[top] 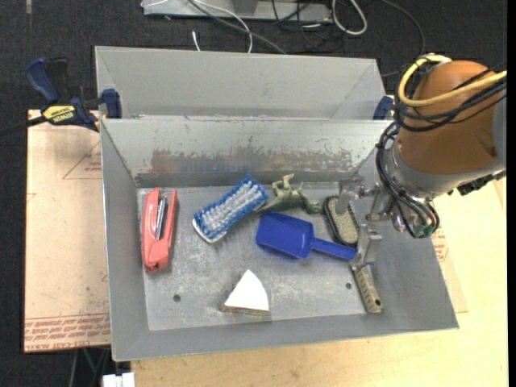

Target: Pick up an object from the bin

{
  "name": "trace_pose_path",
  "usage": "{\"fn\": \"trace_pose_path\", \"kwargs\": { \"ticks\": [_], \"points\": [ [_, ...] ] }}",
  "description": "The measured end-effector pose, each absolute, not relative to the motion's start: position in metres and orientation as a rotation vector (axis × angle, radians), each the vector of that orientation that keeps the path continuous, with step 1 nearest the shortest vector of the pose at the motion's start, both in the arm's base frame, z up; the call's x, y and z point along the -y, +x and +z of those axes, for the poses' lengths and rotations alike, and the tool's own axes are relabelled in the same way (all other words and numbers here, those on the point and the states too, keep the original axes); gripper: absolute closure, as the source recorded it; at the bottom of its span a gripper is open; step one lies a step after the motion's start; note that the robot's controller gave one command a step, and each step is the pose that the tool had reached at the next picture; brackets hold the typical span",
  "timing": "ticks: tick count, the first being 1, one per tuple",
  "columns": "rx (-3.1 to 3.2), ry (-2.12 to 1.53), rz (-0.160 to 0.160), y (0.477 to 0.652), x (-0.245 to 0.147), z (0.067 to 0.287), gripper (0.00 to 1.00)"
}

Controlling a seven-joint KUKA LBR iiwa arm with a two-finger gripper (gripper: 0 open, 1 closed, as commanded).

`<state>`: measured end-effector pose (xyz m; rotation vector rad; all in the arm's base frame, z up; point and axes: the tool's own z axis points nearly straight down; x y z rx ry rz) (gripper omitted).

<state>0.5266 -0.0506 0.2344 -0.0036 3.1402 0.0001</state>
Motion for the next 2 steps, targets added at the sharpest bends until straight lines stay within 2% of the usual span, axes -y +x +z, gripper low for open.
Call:
{"fn": "trace_pose_path", "kwargs": {
  "ticks": [1,2],
  "points": [
    [-3.140,-0.003,0.000,0.527,0.051,0.234,0.00],
    [-3.140,-0.094,0.002,0.529,0.035,0.168,0.00]
  ]
}}
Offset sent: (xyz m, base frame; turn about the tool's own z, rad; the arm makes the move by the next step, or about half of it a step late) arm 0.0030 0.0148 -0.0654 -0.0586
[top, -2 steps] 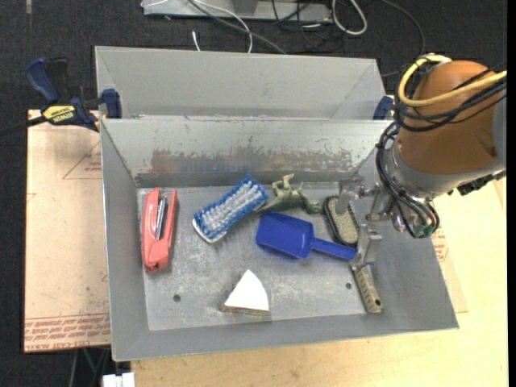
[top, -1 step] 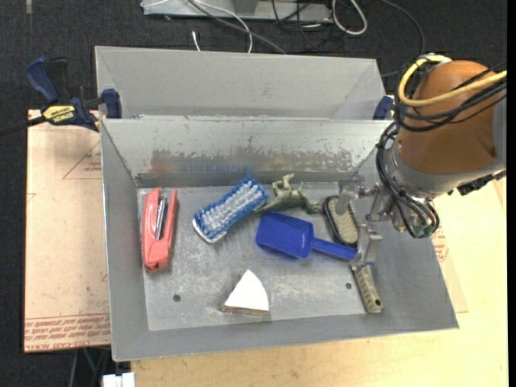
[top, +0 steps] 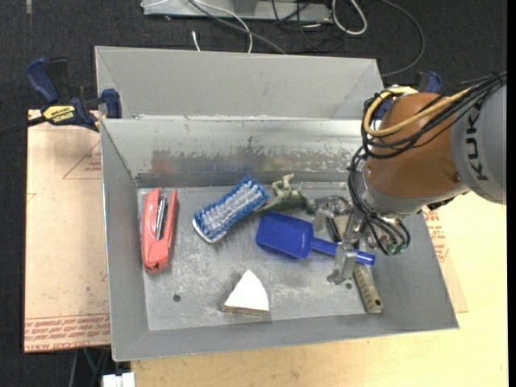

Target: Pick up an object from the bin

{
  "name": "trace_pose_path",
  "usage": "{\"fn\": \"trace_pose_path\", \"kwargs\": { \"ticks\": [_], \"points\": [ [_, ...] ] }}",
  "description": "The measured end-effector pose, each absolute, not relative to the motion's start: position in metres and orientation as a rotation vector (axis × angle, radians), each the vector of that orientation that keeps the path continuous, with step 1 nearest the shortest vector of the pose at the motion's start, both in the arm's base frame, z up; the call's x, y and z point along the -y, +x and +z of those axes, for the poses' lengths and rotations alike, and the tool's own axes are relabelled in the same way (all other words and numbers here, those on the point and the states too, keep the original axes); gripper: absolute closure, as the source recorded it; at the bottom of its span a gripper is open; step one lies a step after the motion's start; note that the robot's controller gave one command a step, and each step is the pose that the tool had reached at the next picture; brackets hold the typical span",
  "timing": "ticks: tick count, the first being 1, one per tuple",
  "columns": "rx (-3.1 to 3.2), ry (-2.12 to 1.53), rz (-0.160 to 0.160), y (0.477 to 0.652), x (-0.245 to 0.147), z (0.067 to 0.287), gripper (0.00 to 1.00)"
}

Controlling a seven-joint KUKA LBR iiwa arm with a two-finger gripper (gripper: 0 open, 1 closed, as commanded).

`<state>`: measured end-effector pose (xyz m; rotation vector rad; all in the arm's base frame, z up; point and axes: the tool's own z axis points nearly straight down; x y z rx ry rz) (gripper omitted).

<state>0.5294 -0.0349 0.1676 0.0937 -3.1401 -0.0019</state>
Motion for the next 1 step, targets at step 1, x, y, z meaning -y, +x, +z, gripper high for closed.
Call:
{"fn": "trace_pose_path", "kwargs": {
  "ticks": [1],
  "points": [
    [3.156,0.028,0.000,0.5446,0.0072,0.1682,0.00]
  ]
}}
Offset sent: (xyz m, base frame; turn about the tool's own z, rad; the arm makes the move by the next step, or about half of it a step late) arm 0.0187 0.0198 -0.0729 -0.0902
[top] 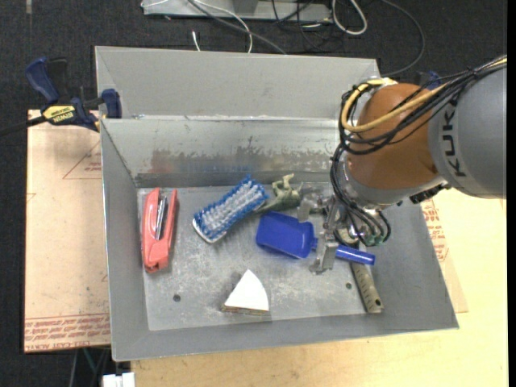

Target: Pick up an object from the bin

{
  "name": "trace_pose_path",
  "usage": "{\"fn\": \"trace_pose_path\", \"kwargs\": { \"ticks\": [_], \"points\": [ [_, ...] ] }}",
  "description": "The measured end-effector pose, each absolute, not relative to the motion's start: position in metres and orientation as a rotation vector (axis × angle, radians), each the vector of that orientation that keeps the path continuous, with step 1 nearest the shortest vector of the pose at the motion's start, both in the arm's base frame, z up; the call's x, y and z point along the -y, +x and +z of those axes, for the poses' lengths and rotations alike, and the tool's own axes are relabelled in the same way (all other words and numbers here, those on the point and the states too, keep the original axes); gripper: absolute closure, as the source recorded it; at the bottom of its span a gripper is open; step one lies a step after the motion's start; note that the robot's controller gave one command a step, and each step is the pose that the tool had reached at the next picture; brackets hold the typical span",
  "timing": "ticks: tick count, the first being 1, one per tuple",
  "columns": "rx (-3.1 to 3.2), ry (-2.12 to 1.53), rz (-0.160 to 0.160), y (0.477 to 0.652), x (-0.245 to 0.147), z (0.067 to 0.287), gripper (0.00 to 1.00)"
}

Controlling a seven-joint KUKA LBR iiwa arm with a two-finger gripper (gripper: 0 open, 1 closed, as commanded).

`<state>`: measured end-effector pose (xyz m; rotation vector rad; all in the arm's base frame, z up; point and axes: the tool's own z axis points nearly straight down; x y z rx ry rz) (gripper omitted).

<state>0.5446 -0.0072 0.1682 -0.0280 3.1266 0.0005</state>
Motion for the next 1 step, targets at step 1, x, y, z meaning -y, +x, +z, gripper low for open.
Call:
{"fn": "trace_pose_path", "kwargs": {
  "ticks": [1],
  "points": [
    [-3.134,-0.232,0.002,0.5469,0.0146,0.0921,0.00]
  ]
}}
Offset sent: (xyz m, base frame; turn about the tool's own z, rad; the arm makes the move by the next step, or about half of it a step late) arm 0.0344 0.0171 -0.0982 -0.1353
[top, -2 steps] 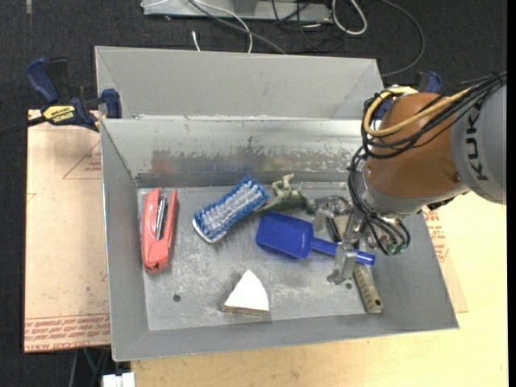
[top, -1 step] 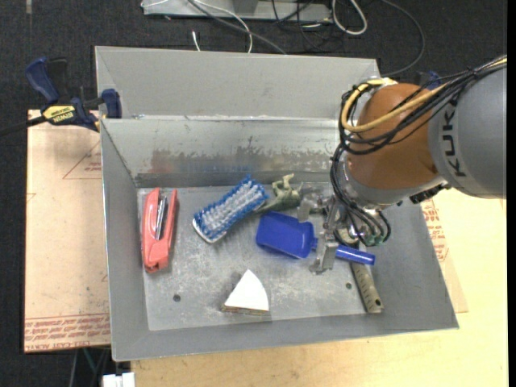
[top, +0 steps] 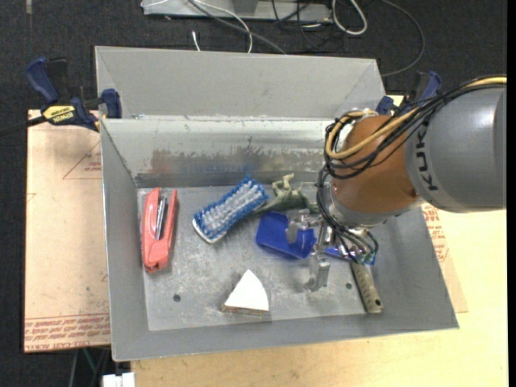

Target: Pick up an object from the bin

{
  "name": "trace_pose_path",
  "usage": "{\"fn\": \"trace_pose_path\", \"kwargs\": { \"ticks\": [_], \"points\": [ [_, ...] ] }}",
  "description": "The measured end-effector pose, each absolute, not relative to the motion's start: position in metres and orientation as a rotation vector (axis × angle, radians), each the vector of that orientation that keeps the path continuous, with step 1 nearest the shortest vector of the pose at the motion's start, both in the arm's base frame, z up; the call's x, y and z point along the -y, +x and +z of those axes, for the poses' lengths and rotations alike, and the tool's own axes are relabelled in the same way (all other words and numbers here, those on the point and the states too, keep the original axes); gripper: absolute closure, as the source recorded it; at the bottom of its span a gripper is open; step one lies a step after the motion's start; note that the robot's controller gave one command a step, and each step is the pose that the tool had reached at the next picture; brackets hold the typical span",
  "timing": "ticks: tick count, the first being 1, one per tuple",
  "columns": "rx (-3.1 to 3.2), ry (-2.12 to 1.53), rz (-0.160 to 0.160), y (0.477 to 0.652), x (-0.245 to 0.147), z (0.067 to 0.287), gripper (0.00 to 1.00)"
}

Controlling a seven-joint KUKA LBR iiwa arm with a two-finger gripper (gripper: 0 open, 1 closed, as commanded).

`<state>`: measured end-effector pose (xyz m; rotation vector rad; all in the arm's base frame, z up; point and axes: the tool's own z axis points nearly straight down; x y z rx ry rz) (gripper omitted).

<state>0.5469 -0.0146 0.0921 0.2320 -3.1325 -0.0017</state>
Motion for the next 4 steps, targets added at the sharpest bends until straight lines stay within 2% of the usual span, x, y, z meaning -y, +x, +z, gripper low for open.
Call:
{"fn": "trace_pose_path", "kwargs": {
  "ticks": [1,3,4],
  "points": [
    [3.153,0.244,0.000,0.580,-0.011,0.071,1.00],
    [3.153,0.257,0.002,0.584,-0.015,0.071,1.00],
    [3.025,0.938,0.011,0.589,-0.077,0.071,1.00]
  ]
}}
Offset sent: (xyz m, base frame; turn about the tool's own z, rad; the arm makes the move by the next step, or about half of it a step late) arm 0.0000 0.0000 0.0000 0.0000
